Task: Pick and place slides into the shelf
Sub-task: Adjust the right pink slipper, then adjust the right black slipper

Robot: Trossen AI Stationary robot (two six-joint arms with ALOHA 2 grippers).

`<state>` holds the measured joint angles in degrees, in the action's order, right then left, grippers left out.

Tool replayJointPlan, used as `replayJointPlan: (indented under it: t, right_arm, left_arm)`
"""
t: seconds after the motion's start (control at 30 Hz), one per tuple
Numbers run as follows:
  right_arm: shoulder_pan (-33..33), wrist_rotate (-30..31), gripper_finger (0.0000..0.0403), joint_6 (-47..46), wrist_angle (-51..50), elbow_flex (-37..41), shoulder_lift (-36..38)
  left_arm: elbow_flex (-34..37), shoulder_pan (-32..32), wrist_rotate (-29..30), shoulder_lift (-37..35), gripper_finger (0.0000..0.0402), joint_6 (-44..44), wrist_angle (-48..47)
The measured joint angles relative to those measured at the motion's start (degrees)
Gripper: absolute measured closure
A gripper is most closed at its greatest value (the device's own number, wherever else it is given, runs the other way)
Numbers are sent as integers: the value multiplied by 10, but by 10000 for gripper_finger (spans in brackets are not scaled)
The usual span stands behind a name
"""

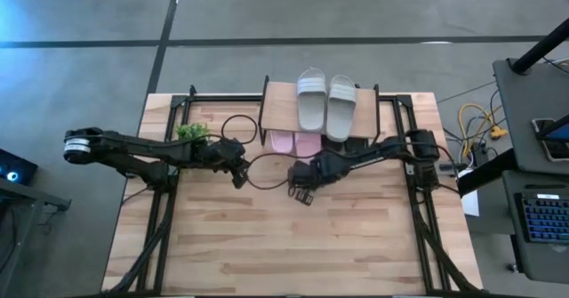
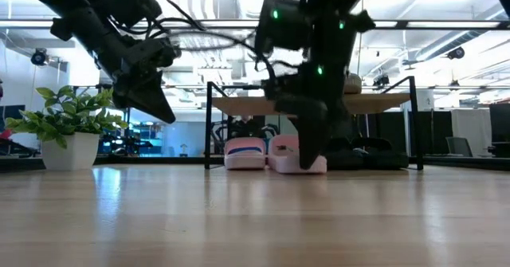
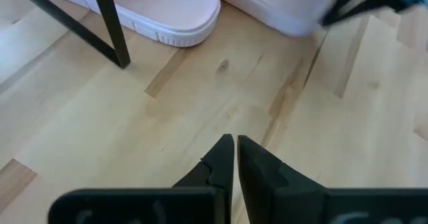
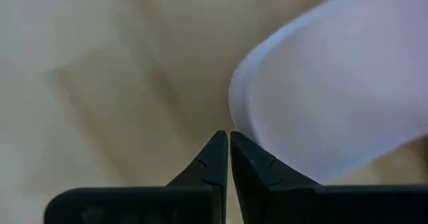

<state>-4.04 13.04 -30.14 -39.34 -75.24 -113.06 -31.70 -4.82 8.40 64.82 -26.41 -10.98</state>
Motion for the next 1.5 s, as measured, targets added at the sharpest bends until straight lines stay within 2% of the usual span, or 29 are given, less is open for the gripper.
replayJointPlan:
  t: [0.27, 0.47, 0.7, 0.9, 1.2, 1.5]
  right_arm:
    - [58, 72, 390, 40, 21, 11, 0]
    - [106, 67, 390, 80, 86, 9, 0]
    - [130, 50, 390, 102, 98, 8, 1]
    - [92, 41, 390, 101, 99, -3, 2]
    - [-20, 43, 390, 1, 98, -10, 52]
    - [-26, 48, 390, -54, 82, -3, 39]
  left_arm:
    - [0, 0, 1, 0, 395, -1, 0]
    - [0, 0, 9, 0, 395, -2, 0]
    - [0, 0, 9, 0, 395, -2, 0]
    - [0, 0, 9, 0, 395, -2, 0]
    - [0, 0, 9, 0, 395, 0, 2]
    - [0, 4, 9, 0, 395, -1, 0]
